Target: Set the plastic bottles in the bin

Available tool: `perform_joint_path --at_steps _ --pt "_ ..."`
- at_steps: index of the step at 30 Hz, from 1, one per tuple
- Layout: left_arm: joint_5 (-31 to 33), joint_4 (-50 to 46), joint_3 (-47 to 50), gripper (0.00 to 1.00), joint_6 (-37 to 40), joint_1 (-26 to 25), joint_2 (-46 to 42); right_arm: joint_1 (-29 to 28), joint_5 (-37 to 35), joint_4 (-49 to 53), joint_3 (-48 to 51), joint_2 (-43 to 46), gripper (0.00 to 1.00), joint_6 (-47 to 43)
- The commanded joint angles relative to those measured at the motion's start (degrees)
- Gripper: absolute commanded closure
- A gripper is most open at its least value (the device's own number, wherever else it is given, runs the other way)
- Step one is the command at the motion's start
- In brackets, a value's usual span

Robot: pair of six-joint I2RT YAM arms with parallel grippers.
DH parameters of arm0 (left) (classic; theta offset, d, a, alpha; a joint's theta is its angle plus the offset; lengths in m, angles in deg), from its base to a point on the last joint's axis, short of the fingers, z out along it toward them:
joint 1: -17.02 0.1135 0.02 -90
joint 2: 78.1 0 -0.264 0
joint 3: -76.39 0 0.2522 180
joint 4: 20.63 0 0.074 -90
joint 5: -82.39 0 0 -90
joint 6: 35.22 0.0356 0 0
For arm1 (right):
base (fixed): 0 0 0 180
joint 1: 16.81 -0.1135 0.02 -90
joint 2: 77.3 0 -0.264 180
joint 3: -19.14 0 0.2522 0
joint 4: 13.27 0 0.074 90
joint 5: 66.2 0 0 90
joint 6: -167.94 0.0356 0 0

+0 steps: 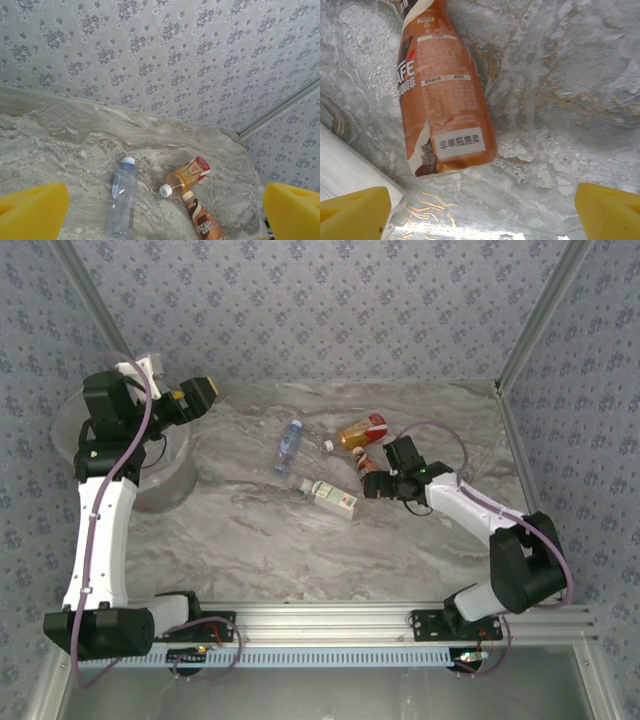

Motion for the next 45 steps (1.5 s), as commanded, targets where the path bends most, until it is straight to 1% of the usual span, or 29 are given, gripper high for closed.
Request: perform_joint_path --at_steps 1,7,13,18,22,25,29,33,37,43,45 --pt "-0.53 2.39 1.18 0.01 0.65 -0.21 -1.21 0.31 4.23 2.40 -3.40 -3.82 0.04 -1.27" --pt "0.54 2.49 2.42 0.01 0.60 -0.21 -1.42 -0.46 0.72 4.59 -8.35 -10.94 0.06 0.30" --pt "1.48 1.47 2.88 0.01 1.46 -0.17 -1.61 -1.65 0.33 4.46 -10.28 -15.83 0.08 0.79" --pt "2.46 0.40 3.15 0.01 2.38 -0.17 -1.97 -2.82 0.04 3.92 -11.00 -18.40 0.10 1.77" --pt "2.89 0.30 3.33 0.01 2.54 -0.22 -2.02 -3.27 -3.28 4.40 -11.73 -20.00 0.13 2.58" --pt "2.76 0.30 3.33 0.01 2.49 -0.17 -1.97 -3.11 -4.00 2.80 -11.53 -20.34 0.16 2.60" --pt "2.74 0.13 3.31 0.00 2.56 -0.25 -2.09 -2.92 -3.00 0.59 -11.35 -20.89 0.20 0.87" --pt "2.50 0.28 3.26 0.00 2.23 -0.21 -2.12 -2.91 -3.19 -0.18 -10.87 -20.90 0.27 0.33" --pt "1.87 0.23 3.10 0.01 1.97 -0.31 -2.07 -2.97 -3.66 -1.50 -9.38 -19.39 0.30 0.79" --pt "1.58 0.47 3.08 0.00 1.28 -0.31 -1.60 -3.10 -4.57 -3.45 -7.02 -16.47 0.42 0.74" --pt "0.88 0.60 3.06 0.00 1.00 -0.33 -1.32 -3.20 -4.77 -4.16 -6.08 -15.19 0.43 0.84"
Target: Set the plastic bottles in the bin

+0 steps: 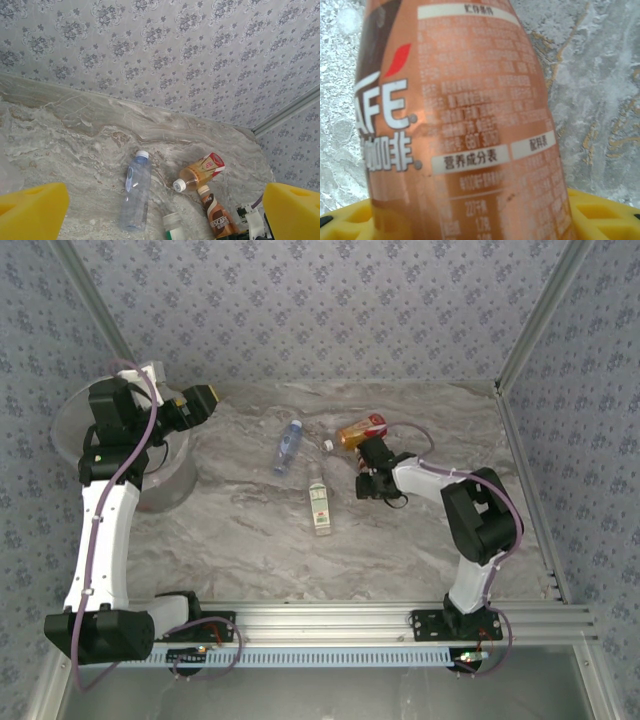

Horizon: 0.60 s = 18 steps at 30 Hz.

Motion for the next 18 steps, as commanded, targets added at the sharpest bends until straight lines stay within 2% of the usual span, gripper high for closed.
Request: perform_joint_path --at_steps 1,4,11,18 --pt "-2.58 0.48 -0.05 0.00 -0.35 -0.25 -0.33 -0.16 -1.68 -1.26 1.65 3.77 0.43 0.31" --pt "-5.13 -0.82 -1.42 0.01 0.28 -1.08 0.64 -0.49 -2.22 -2.55 3.55 6.38 0.46 0.31" --pt "-2.40 -2.53 -3.58 0.01 2.04 -6.20 1.30 -1.81 -3.52 -6.83 8.36 14.10 0.49 -0.71" --pt "-1.53 -2.64 -4.84 0.00 1.64 -9.02 3.25 -4.60 -5.25 -10.59 10.87 19.59 0.51 -3.27"
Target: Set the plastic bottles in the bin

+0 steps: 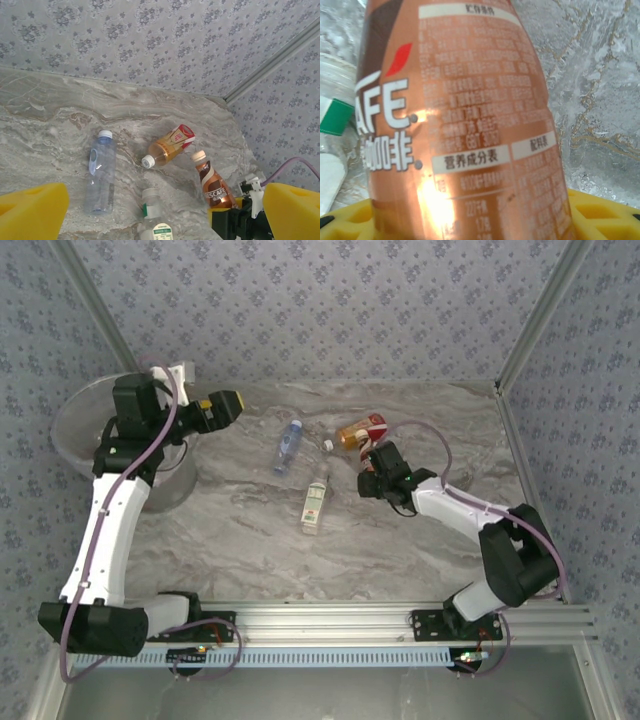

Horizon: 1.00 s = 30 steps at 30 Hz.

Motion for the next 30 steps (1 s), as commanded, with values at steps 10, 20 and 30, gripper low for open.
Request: perform_joint_path --at_steps 10,20,30 --pt "-0.44 0.97 -3.98 0.01 -1.45 -6.24 5.74 -5.34 -0.75 -7.30 0.18 6.59 0.52 -2.65" --pt "-4.72 3.36 -4.78 0.01 -5.28 -9.64 11.05 -10.74 0.71 -8.40 -4.18 7.51 0.52 -5.96" --pt "-9.50 13.08 -3.58 0.01 -10.63 -15.72 15.47 -13.93 5.92 -14.24 -6.34 6.99 0.52 -5.40"
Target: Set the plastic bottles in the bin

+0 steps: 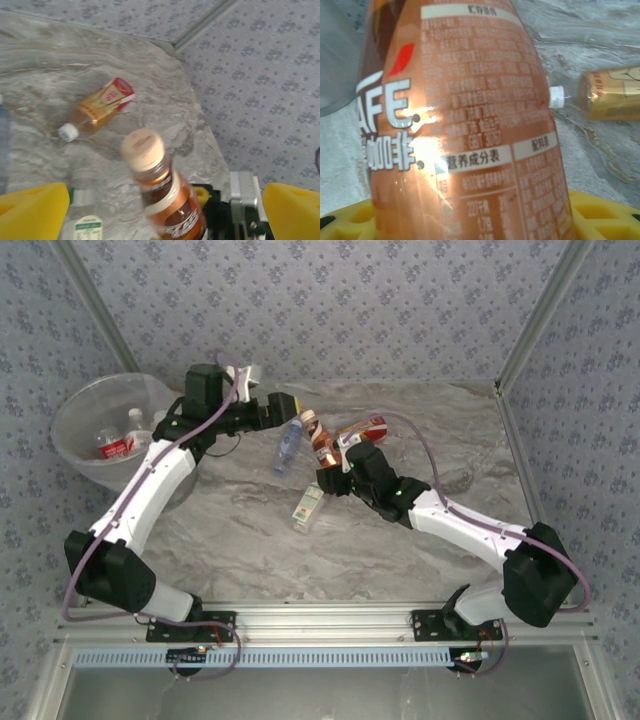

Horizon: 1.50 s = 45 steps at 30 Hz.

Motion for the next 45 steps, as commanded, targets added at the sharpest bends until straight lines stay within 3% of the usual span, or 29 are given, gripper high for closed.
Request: perform_joint_path --at_steps 1,10,14,23,32,35,39,45 --pt "-2.43 5.15 -1.19 0.01 -2.39 -1.56 1.26 -1.37 1.46 -3.20 -2.61 0.89 0.52 -0.94" --pt "4.90 5.49 -0.64 0.06 -7.51 -2.85 3.41 -4.00 1.00 -10.51 -2.40 0.74 0.52 -0.91" --pt "3.99 6.52 -0.47 0.22 -8.97 -3.15 4.11 -4.61 0.36 -12.29 -2.52 0.36 0.52 -0.87" --pt "-1.67 9.44 0.61 0.39 -9.05 -3.13 4.09 -5.31 -1.48 -13.05 -4.54 -1.72 0.52 -0.08" --pt "-0.96 7.71 0.26 0.65 -7.73 -3.17 4.22 -5.39 -1.59 -11.77 -4.98 -2.02 0.49 -0.26" --pt "-0.37 7.01 -0.18 0.75 -7.74 -3.12 4.41 -5.44 -0.61 -10.95 -5.16 -1.93 0.45 -0.51" --pt "0.46 5.61 -0.80 0.98 -6.97 -3.17 4.45 -5.31 1.48 -9.71 -5.23 -1.19 0.34 -1.12" --pt "3.45 4.02 -1.19 1.00 -4.73 -3.15 3.25 -5.24 0.97 -7.15 -4.62 0.45 0.15 -2.69"
